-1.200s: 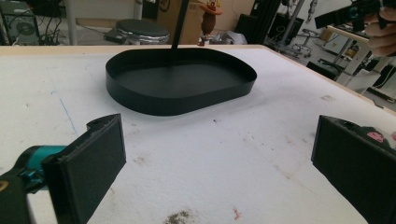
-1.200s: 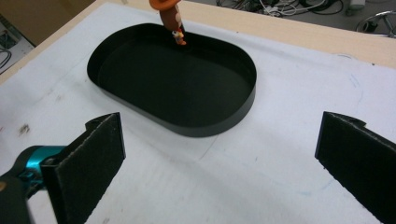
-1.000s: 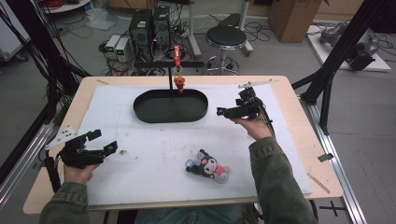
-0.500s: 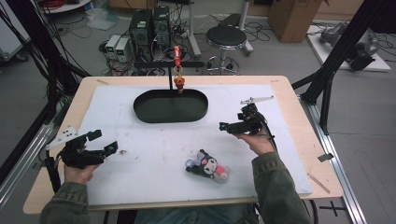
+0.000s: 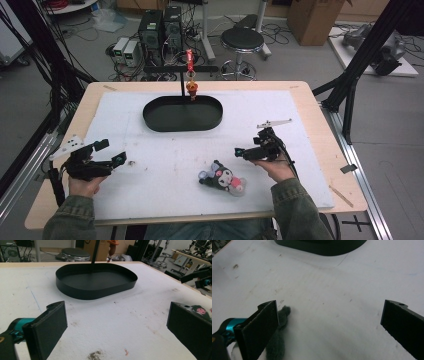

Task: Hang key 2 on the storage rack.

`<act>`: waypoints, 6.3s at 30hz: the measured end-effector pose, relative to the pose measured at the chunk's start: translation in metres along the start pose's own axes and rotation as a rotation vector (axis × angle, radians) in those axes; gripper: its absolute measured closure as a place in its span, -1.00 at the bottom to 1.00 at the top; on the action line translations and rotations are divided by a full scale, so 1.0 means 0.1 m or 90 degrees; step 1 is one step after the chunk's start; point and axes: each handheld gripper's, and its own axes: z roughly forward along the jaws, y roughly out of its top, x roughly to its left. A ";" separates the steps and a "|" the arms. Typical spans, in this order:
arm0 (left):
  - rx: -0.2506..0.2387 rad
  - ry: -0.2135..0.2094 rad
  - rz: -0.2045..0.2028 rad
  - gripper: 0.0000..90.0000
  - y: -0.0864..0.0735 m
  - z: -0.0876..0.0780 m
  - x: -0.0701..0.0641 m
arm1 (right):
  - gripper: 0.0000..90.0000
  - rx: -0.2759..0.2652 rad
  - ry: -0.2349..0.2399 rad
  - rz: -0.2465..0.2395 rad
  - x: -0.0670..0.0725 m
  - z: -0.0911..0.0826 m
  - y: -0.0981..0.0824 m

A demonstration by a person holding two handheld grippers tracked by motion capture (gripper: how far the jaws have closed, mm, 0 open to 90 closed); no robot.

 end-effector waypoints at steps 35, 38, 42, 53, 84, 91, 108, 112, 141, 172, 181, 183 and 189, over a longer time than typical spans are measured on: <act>-0.001 0.003 0.000 -0.92 0.00 -0.01 0.00 | -0.36 0.127 0.017 -0.146 0.79 0.12 -0.62; -0.002 0.005 0.001 -0.92 0.00 -0.02 0.00 | -0.13 0.147 0.018 -0.124 0.77 0.14 -0.61; -0.003 0.004 0.001 -0.93 0.00 -0.02 0.00 | 0.00 0.134 0.051 -0.112 0.77 0.09 -0.57; 0.000 0.003 0.001 -0.92 0.00 -0.01 0.00 | 0.03 0.088 0.070 -0.113 0.79 -0.07 -0.47; 0.003 0.001 -0.001 -0.92 0.00 -0.01 0.00 | 0.02 0.062 0.063 -0.145 0.94 -0.09 0.07; 0.002 0.001 -0.002 -0.92 0.00 0.00 0.01 | 0.02 0.067 0.062 -0.130 0.95 -0.10 0.23; 0.002 0.002 -0.001 -0.92 0.00 0.00 0.01 | 0.02 0.047 0.032 -0.118 0.90 -0.15 0.72; 0.003 0.001 -0.002 -0.92 0.00 0.00 0.01 | 0.02 0.040 0.023 -0.108 0.89 -0.13 0.86; 0.003 0.001 0.000 -0.92 0.00 0.00 0.02 | 0.02 -0.053 -0.040 0.022 0.43 -0.03 1.62; 0.010 -0.002 0.003 -0.92 0.00 0.02 0.03 | 0.02 -0.066 -0.083 0.048 0.24 0.11 2.01; 0.009 -0.004 0.002 -0.92 -0.01 0.02 0.02 | 0.02 -0.081 -0.074 0.045 0.30 0.11 2.12; 0.009 -0.004 0.003 -0.92 0.00 0.02 0.02 | 0.02 -0.074 -0.074 0.041 0.32 0.14 2.12; 0.009 -0.005 0.002 -0.92 0.00 0.02 0.03 | 0.01 -0.073 -0.094 0.040 0.32 0.22 2.14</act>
